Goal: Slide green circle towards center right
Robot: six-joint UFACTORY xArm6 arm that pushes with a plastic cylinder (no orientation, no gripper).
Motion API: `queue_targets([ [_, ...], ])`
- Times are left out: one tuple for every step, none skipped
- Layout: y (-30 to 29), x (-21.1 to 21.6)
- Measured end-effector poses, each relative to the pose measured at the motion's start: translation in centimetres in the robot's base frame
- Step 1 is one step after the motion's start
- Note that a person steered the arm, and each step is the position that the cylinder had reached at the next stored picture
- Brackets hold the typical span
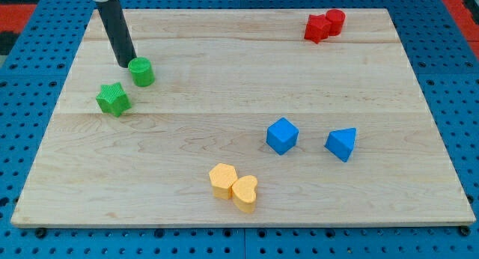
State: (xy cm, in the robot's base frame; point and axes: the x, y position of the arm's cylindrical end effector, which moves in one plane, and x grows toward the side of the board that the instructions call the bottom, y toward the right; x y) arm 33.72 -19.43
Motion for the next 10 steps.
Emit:
queue_targets([
  [-2.7, 0.8],
  [-2.5, 1.7],
  [4.7, 2.1],
  [9.9, 2.9],
  [13.9, 3.5],
  [14.4, 3.7],
  [14.6, 4.6],
  [15.4, 5.1],
  [19.6, 3.7],
  [25.1, 2.8],
])
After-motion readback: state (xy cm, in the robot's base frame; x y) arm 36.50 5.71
